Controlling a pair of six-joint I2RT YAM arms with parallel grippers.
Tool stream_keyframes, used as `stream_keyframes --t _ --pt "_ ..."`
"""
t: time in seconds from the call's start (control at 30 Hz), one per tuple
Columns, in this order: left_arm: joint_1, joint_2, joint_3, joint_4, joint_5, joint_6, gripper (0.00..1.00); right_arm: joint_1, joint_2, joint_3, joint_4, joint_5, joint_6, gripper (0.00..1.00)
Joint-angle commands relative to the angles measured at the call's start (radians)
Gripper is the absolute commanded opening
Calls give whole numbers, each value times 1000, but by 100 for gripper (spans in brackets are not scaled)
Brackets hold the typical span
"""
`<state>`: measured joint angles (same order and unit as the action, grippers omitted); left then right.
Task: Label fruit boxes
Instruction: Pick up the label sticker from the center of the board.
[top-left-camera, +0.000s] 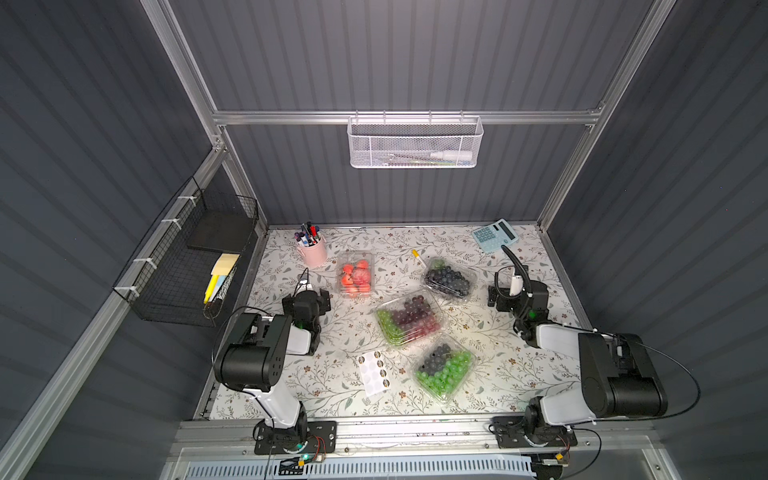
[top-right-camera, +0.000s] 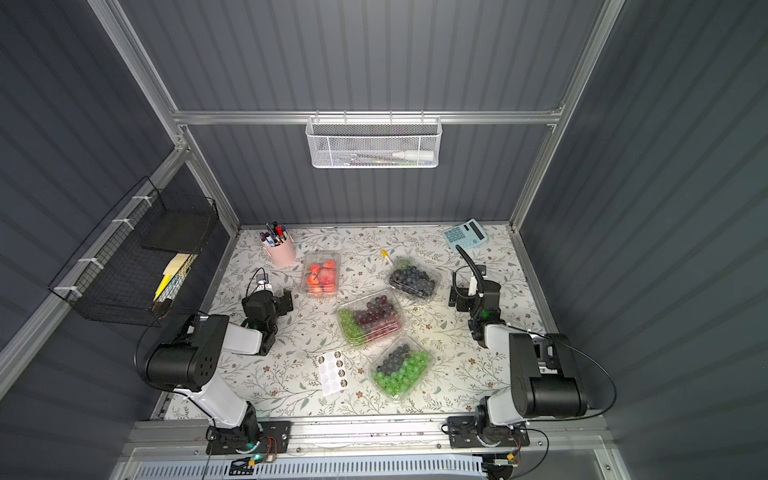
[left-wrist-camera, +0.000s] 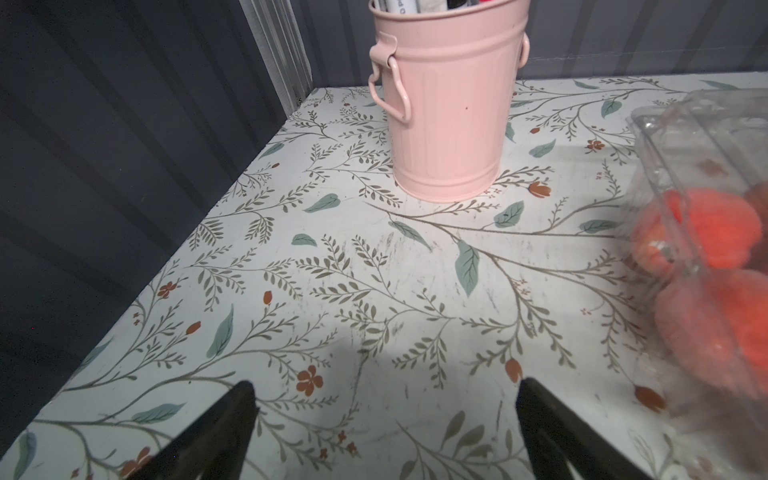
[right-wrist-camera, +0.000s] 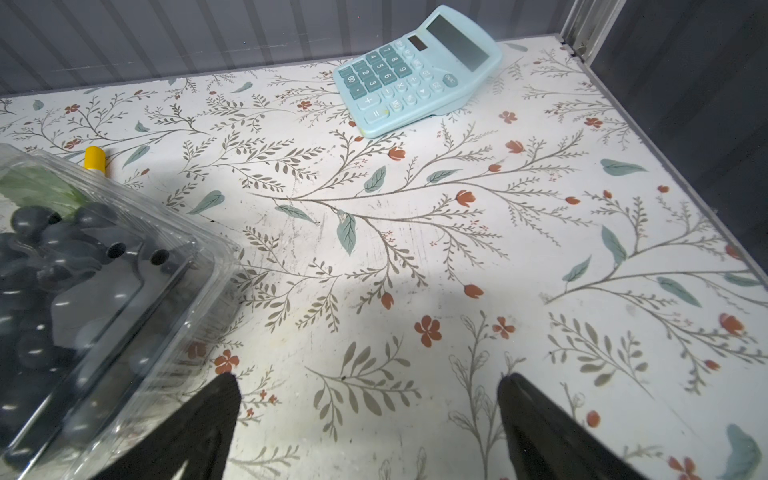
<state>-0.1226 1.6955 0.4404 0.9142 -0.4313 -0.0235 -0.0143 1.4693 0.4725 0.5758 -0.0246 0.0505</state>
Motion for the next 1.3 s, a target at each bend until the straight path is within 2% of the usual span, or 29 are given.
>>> stream_keyframes --t 0.0,0.63,0.73,0.8,0.83,0.87,0.93,1.07,1.17,1.27 --pt "6 16 15 15 -14 -13 99 -4 8 19 10 -16 -16 99" --pt "11 14 17 9 -4 -19 99 -4 10 26 -2 -9 -13 99" --pt "9 3 13 16 -42 -27 100 -4 -12 15 59 -25 -26 99" --pt "3 -21 24 -13 -9 -1 99 -4 -82 31 24 -60 -34 99" --pt "-15 -38 52 -72 -67 15 99 -4 -121 52 -40 -56 -12 99" --pt "-30 -86 109 -217 -108 -4 99 -4 -168 94 -162 -58 21 99" --pt "-32 -162 177 -407 -119 -45 99 -1 -221 208 -427 -99 44 99" --pt "-35 -298 336 -792 29 -178 99 49 -250 399 -778 -107 152 99" --pt "-50 -352 443 -1031 146 -254 99 178 -317 485 -928 -40 112 99" --pt "-55 -388 529 -1242 261 -303 99 331 -351 566 -1083 25 135 99"
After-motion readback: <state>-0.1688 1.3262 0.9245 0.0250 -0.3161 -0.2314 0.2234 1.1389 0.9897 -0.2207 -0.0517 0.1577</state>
